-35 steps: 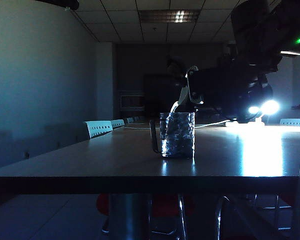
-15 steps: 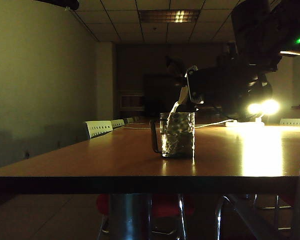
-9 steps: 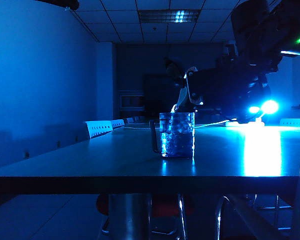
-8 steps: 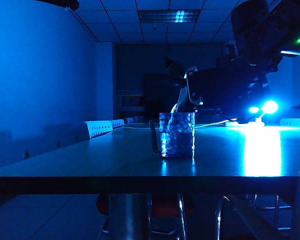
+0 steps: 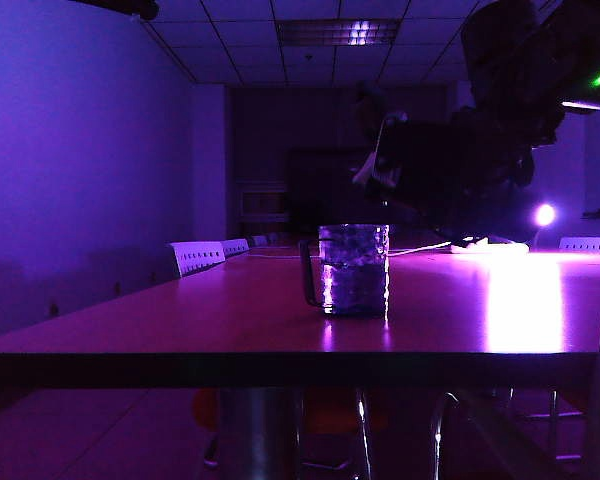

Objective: Pick up the black thermos cup, pour some water from it into the cup, and then put the thermos cup back on the table.

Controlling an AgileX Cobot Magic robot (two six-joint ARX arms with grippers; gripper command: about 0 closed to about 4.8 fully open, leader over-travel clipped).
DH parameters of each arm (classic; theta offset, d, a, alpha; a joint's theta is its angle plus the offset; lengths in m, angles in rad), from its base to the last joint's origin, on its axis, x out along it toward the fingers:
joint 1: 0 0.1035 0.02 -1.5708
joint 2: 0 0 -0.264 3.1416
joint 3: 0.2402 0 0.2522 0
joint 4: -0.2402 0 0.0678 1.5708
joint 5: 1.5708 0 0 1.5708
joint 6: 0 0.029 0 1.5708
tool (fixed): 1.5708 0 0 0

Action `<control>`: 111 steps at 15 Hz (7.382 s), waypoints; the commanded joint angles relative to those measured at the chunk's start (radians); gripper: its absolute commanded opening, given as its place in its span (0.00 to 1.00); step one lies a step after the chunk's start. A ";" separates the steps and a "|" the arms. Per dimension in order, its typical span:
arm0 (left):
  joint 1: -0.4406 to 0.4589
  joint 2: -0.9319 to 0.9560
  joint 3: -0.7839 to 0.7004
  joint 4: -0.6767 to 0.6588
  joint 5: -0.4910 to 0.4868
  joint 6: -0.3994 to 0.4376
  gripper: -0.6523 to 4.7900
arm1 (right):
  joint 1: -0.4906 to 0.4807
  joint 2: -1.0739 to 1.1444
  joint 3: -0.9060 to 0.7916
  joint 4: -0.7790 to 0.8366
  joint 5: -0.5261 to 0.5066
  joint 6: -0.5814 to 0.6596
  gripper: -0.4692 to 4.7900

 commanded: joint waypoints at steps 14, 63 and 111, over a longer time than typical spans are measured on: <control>-0.001 -0.001 0.008 0.026 0.008 0.000 0.11 | -0.183 -0.237 0.006 -0.069 -0.473 0.945 0.29; -0.001 -0.002 0.008 0.028 0.026 -0.023 0.11 | -0.275 -0.253 -0.129 -0.308 -0.665 1.045 1.00; 0.404 -0.916 -0.868 0.264 -0.187 -0.126 0.11 | -0.311 -1.766 -0.663 -0.594 -0.482 1.220 0.08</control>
